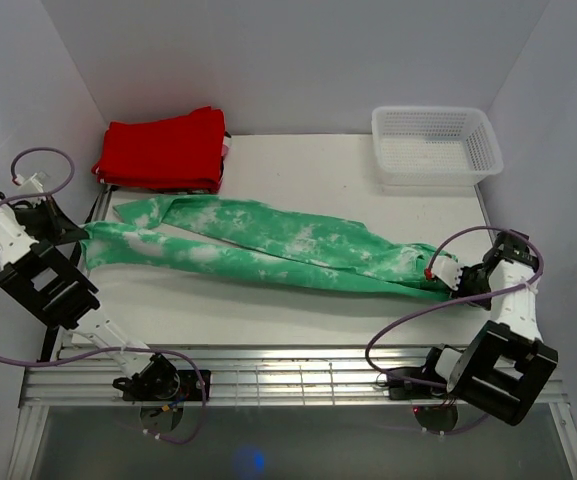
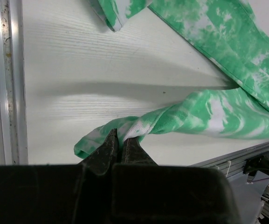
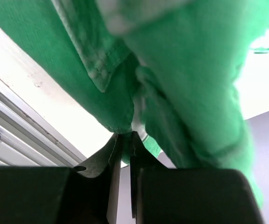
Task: Fold and stack the trousers
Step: Flatten the trousers out
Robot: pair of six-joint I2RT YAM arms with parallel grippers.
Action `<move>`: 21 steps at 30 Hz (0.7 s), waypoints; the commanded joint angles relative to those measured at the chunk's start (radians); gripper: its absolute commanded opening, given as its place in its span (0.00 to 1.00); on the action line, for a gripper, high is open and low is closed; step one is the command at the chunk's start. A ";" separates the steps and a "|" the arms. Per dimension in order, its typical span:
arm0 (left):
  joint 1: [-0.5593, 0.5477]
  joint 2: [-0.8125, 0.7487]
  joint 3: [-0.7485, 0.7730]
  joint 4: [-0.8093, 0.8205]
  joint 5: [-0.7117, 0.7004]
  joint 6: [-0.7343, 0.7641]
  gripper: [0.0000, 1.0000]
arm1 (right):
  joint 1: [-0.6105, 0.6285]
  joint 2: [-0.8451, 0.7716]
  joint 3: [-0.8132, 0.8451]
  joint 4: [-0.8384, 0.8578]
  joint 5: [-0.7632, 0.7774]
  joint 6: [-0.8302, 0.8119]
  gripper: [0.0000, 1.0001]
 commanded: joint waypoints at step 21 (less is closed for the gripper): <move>-0.103 -0.309 -0.375 0.072 -0.101 0.512 0.79 | -0.066 0.158 0.534 -0.378 -0.241 -0.037 0.96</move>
